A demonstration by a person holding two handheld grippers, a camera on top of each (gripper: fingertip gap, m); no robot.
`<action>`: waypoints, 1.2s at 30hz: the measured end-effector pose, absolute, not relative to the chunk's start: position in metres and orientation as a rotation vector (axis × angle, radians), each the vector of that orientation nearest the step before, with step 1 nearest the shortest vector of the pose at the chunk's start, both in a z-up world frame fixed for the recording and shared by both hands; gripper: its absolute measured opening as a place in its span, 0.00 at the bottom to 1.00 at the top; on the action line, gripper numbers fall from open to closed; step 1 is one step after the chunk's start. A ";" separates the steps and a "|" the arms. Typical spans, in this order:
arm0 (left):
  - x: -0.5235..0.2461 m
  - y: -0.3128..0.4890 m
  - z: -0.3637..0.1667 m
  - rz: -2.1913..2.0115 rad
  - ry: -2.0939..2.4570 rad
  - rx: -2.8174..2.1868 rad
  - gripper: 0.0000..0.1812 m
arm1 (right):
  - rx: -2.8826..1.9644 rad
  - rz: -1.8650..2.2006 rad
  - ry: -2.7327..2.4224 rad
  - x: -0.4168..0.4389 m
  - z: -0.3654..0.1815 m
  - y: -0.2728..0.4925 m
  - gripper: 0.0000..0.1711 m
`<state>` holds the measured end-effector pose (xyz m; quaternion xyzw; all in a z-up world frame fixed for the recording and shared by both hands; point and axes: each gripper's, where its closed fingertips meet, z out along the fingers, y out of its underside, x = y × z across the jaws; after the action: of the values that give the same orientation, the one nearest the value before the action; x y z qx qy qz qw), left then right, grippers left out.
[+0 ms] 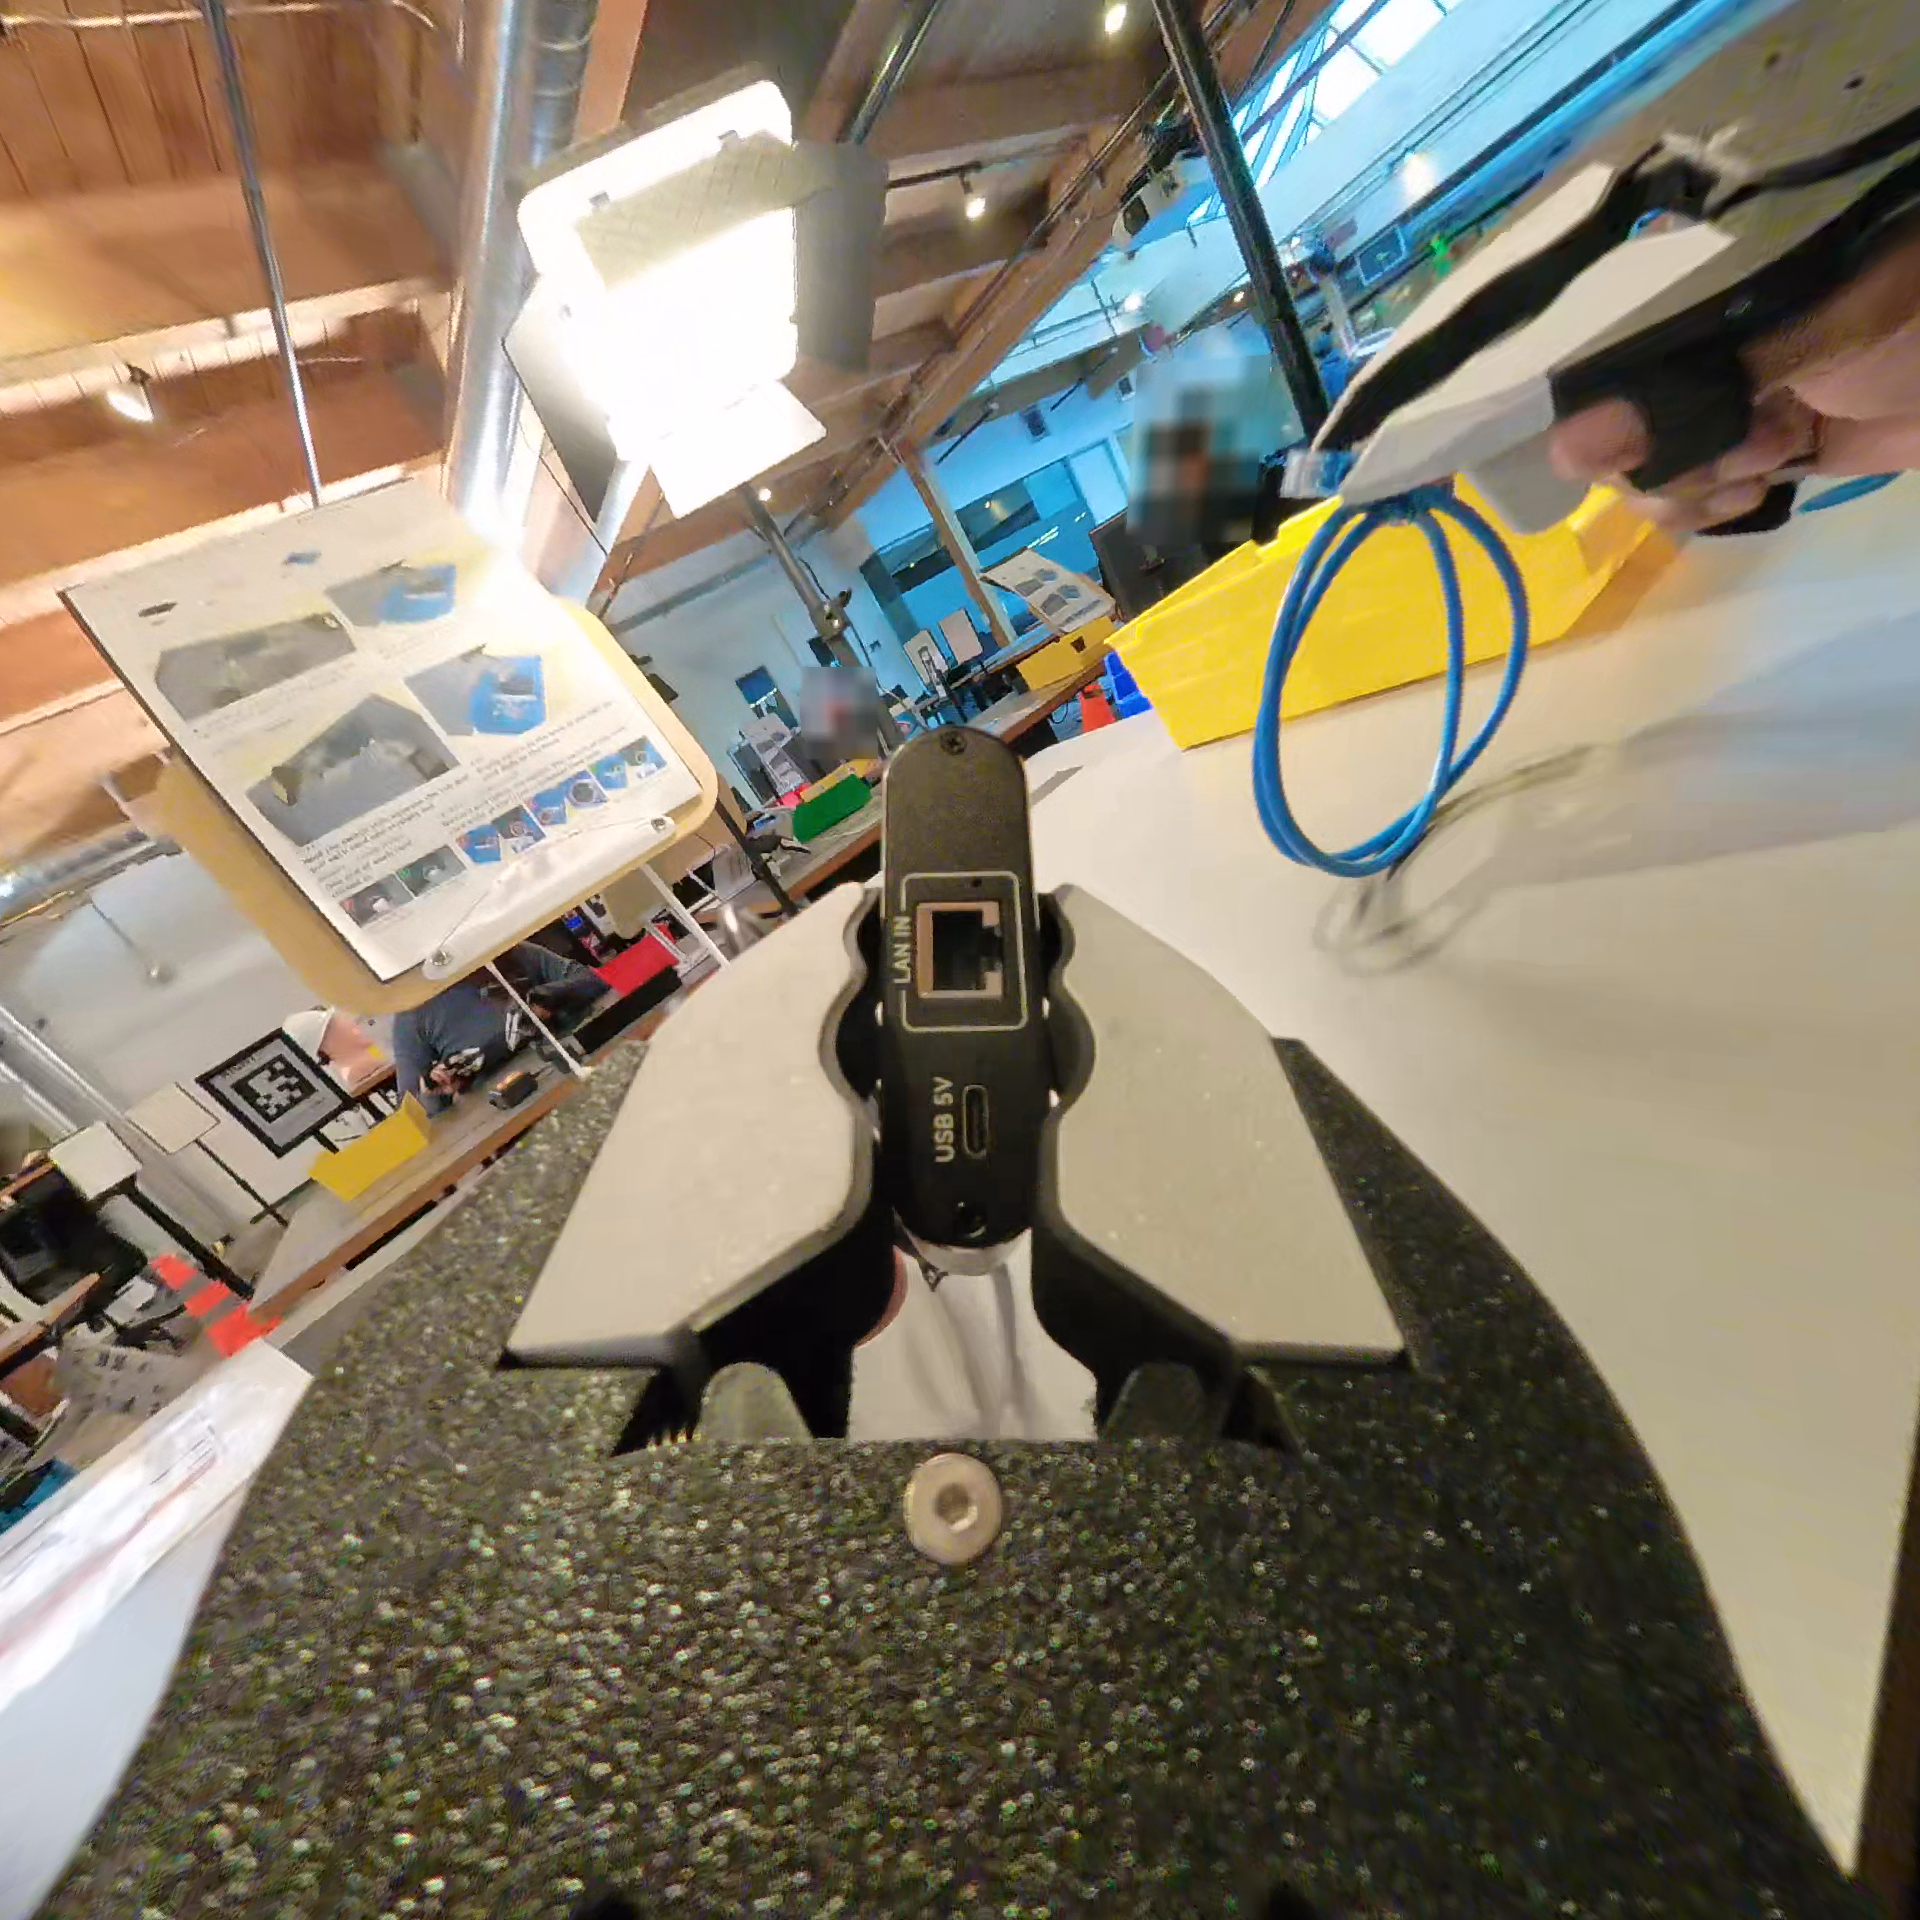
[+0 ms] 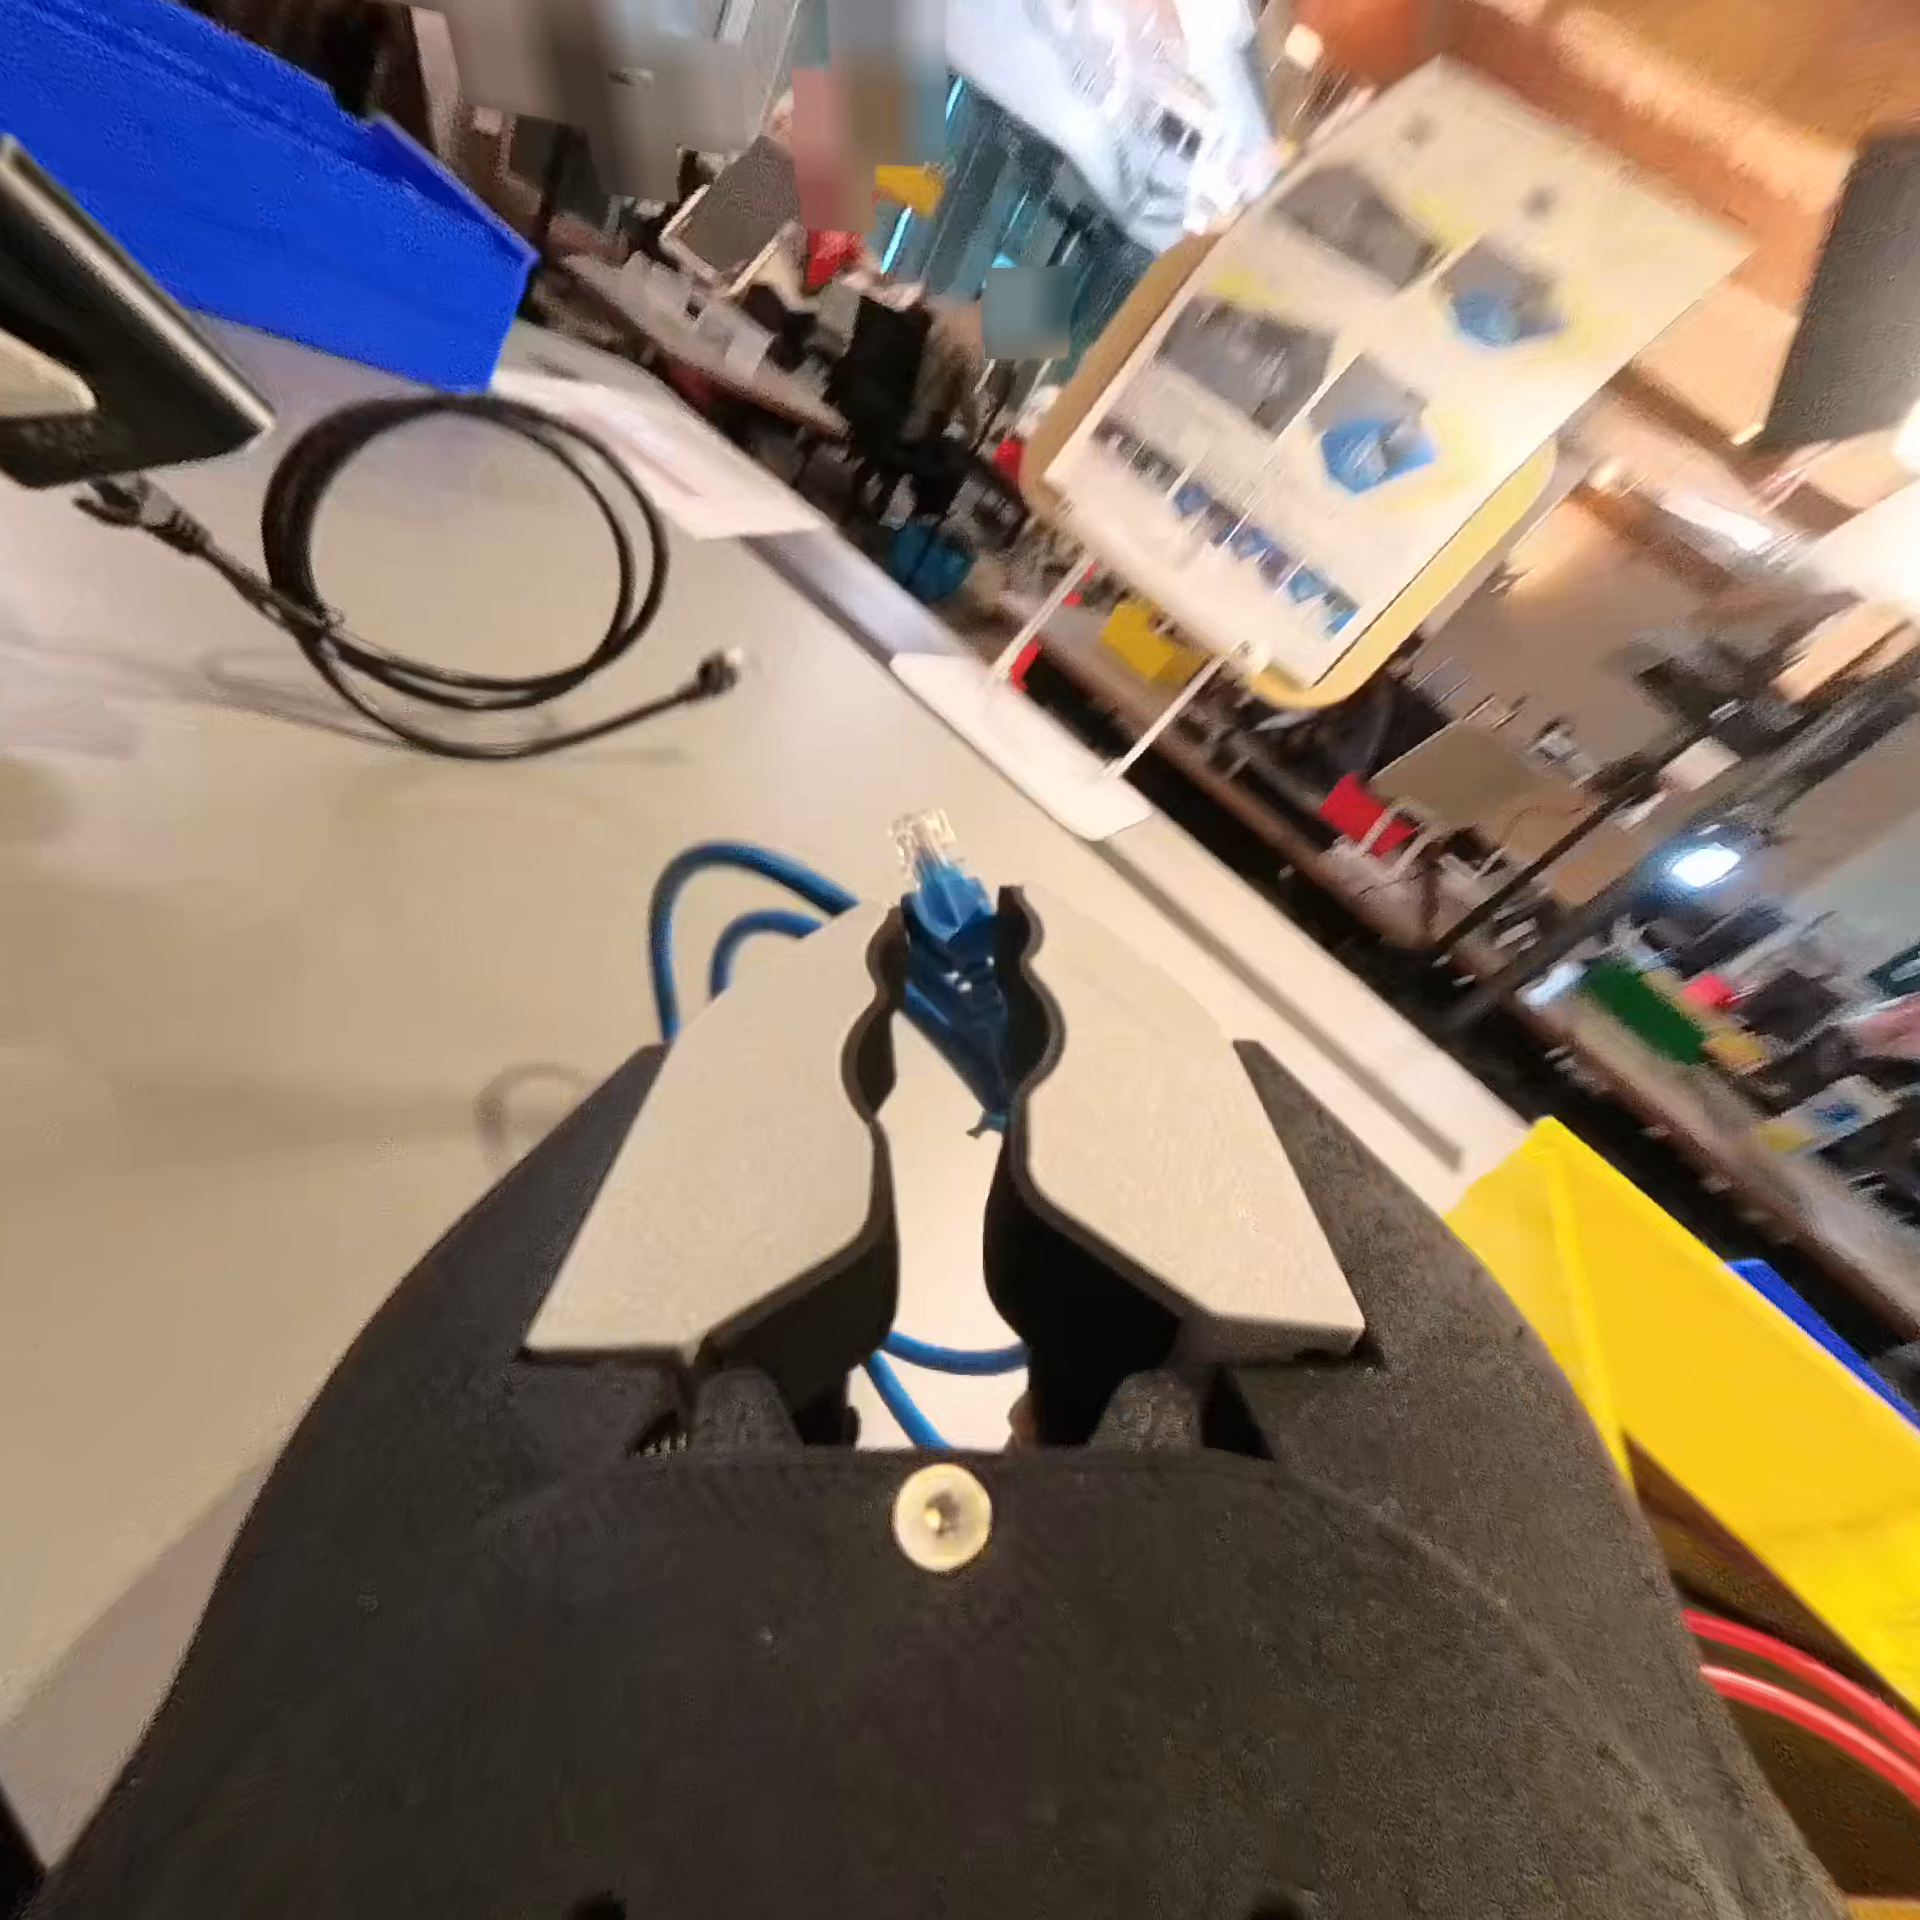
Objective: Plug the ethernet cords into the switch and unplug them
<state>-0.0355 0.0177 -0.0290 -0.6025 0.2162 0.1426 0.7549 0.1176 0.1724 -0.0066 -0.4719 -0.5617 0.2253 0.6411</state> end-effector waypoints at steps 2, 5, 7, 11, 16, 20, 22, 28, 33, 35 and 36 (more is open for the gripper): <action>-0.036 0.018 -0.030 0.331 0.477 -1.318 0.15 | -1.065 0.590 -1.272 0.119 -0.004 0.173 0.10; -0.033 0.019 -0.033 0.349 0.502 -1.322 0.15 | -1.114 0.676 -1.373 0.130 -0.008 0.170 0.18; -0.032 0.020 -0.034 0.354 0.510 -1.323 0.15 | -1.149 0.615 -1.415 0.142 -0.016 0.180 0.27; -0.032 0.020 -0.034 0.355 0.512 -1.325 0.15 | -1.214 0.351 -1.506 0.166 -0.042 0.209 0.30; -0.031 0.021 -0.035 0.374 0.519 -1.327 0.15 | -1.124 0.008 -1.723 0.173 -0.078 0.211 0.05; -0.032 0.021 -0.036 0.381 0.521 -1.327 0.15 | -1.096 -0.080 -1.483 0.175 -0.031 0.228 0.04; -0.031 0.021 -0.036 0.378 0.521 -1.327 0.15 | -1.055 -0.070 -1.250 0.191 0.011 0.239 0.03; -0.029 0.021 -0.036 0.386 0.533 -1.325 0.15 | -1.032 -0.246 -0.645 0.292 0.083 0.296 0.04; -0.028 0.022 -0.038 0.406 0.547 -1.326 0.15 | -1.302 -0.397 -0.786 0.295 0.003 0.372 0.07; -0.028 0.022 -0.038 0.406 0.546 -1.328 0.15 | -1.458 -0.215 -0.903 0.277 -0.035 0.379 0.16; -0.028 0.023 -0.038 0.405 0.545 -1.329 0.15 | -1.497 -0.099 -0.910 0.271 -0.040 0.375 0.18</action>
<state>-0.0280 0.0227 -0.0379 -0.6046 0.2481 0.1842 0.7341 0.2708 0.3750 -0.0397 -0.6561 -0.3987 -0.0435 0.6393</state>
